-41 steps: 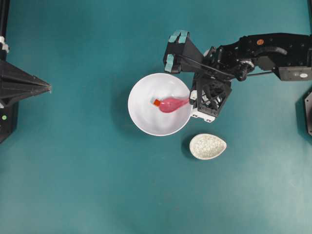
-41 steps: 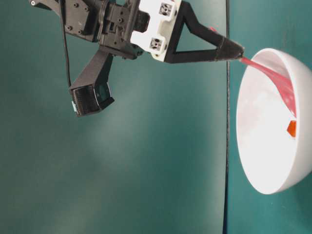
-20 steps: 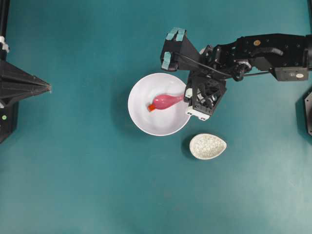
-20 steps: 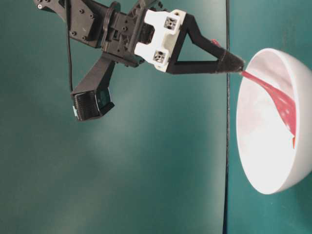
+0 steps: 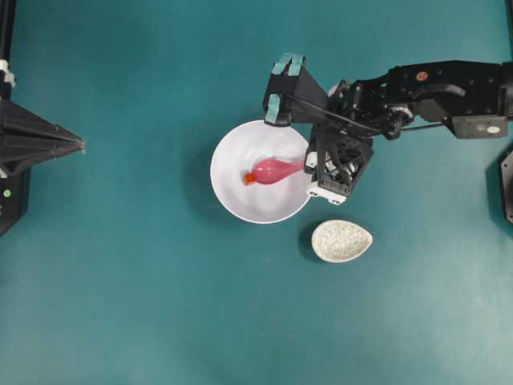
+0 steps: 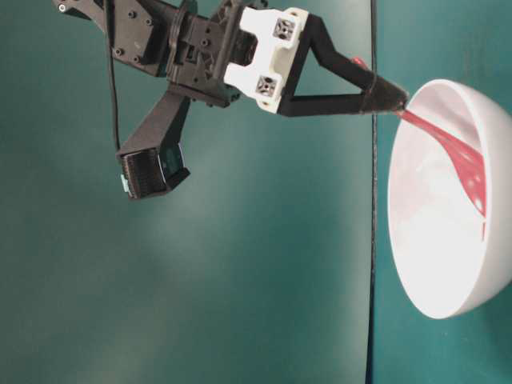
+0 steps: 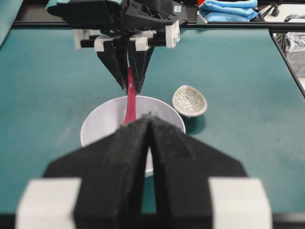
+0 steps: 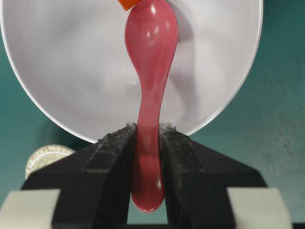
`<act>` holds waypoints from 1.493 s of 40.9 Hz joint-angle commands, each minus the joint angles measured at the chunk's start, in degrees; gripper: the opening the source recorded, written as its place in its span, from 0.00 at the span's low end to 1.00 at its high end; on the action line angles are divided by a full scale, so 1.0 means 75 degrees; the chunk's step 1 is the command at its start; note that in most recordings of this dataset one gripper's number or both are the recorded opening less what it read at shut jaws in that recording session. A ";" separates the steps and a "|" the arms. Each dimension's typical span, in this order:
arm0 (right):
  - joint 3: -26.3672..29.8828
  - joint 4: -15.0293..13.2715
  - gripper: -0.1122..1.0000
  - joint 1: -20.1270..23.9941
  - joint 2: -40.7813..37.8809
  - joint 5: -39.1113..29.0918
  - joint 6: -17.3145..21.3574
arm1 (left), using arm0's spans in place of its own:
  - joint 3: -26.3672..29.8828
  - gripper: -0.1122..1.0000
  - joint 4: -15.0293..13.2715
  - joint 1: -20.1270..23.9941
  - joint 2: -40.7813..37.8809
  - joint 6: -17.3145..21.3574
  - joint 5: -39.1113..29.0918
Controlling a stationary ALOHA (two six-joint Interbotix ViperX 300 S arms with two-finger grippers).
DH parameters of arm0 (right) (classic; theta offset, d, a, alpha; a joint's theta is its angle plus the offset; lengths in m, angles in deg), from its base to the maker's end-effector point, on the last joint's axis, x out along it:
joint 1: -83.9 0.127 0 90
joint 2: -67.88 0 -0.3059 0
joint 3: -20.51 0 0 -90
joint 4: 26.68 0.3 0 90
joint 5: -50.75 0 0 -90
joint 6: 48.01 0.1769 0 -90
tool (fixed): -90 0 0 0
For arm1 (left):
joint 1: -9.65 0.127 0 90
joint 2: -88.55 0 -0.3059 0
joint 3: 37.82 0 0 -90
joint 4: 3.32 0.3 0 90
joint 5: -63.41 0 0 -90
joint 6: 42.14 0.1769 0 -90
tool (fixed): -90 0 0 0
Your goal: Grip the spoon and scoop the red block from the bowl with right arm.
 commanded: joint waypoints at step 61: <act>-0.0598 0.0387 0.31 0.0258 0.1465 0.2578 0.0703 | 0.0246 0.10 0.0023 -0.0012 -0.0082 -0.0012 0.0035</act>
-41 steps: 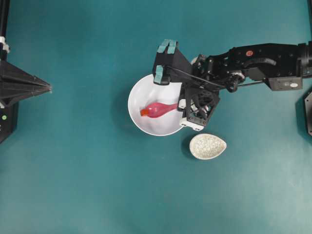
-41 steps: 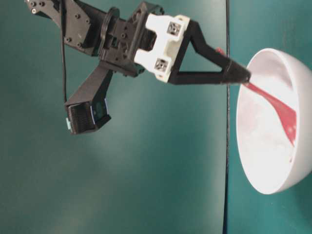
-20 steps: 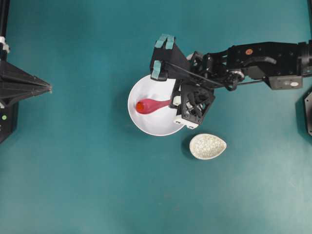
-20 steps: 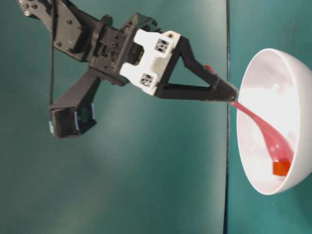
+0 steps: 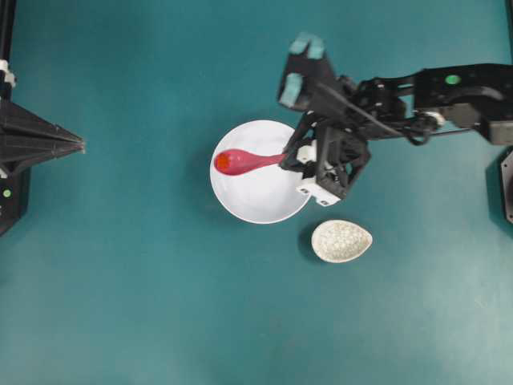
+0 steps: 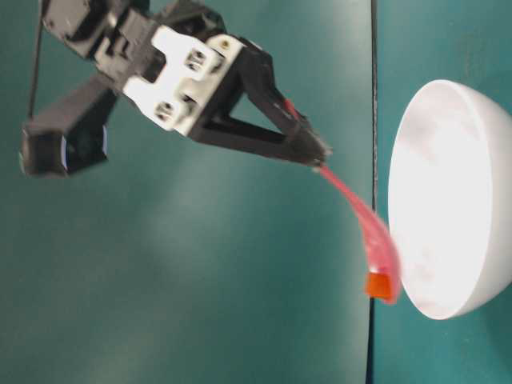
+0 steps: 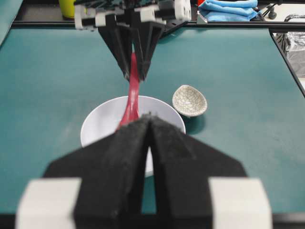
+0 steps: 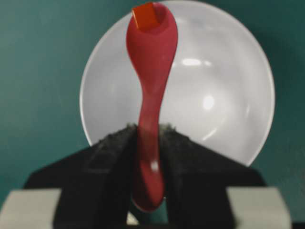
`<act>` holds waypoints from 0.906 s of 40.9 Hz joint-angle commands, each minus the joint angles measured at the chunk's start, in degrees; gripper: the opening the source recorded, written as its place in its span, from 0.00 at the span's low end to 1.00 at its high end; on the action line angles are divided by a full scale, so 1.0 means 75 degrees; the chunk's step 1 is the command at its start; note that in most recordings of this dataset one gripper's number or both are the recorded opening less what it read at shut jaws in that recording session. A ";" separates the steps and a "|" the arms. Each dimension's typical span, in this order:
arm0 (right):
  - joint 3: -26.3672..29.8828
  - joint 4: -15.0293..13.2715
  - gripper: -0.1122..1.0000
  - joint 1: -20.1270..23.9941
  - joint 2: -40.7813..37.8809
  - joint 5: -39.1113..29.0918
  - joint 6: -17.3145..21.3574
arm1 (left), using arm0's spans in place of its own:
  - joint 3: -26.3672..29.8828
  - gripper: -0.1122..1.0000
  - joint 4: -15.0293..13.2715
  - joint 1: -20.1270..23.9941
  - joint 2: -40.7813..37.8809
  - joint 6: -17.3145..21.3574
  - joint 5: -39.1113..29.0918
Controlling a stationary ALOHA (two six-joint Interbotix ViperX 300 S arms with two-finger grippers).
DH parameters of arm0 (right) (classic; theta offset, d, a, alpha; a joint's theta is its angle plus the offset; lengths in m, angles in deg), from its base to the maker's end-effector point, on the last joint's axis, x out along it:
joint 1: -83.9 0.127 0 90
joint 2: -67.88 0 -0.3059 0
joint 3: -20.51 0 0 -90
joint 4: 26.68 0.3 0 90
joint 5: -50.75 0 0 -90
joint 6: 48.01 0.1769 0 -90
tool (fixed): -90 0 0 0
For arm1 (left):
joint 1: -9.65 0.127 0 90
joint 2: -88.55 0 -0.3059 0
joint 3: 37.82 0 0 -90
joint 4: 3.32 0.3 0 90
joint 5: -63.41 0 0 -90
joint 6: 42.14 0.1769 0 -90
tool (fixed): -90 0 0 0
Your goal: Grip the spoon and scoop the red block from the bowl with right arm.
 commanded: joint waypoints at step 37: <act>-0.1652 0.0023 0.31 0.0023 0.3164 0.1559 0.0656 | 0.0270 0.10 0.0023 0.0000 0.0035 -0.0152 -0.0211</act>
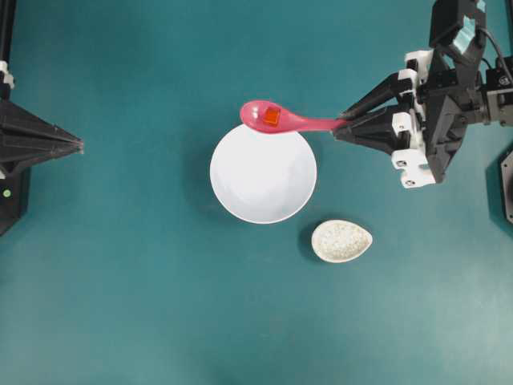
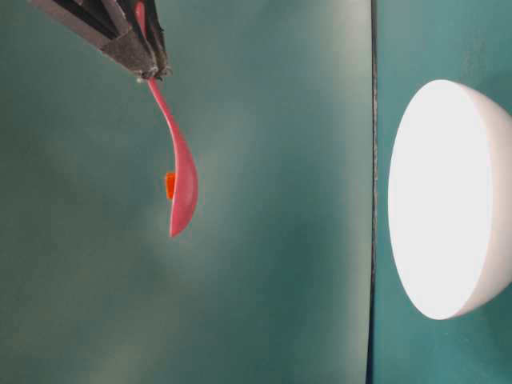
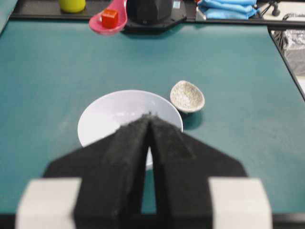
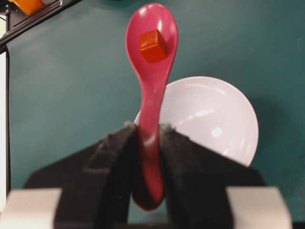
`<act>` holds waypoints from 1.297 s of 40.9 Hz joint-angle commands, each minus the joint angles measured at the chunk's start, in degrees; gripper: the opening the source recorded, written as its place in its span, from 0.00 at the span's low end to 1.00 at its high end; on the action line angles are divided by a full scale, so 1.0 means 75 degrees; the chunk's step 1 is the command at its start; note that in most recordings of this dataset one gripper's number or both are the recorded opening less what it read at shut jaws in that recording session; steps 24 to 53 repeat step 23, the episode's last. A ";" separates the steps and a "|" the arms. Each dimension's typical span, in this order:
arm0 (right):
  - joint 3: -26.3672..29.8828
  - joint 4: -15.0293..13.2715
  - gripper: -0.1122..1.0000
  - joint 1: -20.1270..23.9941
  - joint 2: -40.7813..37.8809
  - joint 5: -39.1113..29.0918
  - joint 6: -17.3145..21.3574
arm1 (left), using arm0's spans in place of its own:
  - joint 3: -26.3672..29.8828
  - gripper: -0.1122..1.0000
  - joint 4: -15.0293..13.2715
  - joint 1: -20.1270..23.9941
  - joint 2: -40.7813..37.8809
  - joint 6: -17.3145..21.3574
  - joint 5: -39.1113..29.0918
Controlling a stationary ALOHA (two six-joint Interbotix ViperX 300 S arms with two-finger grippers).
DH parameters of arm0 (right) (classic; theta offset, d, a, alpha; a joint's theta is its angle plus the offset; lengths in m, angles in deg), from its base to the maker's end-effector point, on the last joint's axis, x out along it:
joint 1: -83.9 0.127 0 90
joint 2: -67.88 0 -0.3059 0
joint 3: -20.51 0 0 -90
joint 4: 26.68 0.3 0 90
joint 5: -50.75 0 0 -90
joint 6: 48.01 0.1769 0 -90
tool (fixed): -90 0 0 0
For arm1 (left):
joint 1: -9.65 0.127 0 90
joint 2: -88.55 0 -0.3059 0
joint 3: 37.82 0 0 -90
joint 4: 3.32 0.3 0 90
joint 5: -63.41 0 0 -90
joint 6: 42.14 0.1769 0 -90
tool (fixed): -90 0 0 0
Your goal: Grip the spoon and scoop the red block from the bowl with right arm.
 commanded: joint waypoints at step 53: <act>0.0141 0.0023 0.31 0.0012 0.0000 0.0023 -0.0012 | 0.0246 0.10 0.0023 -0.0012 -0.0059 0.0141 -0.0047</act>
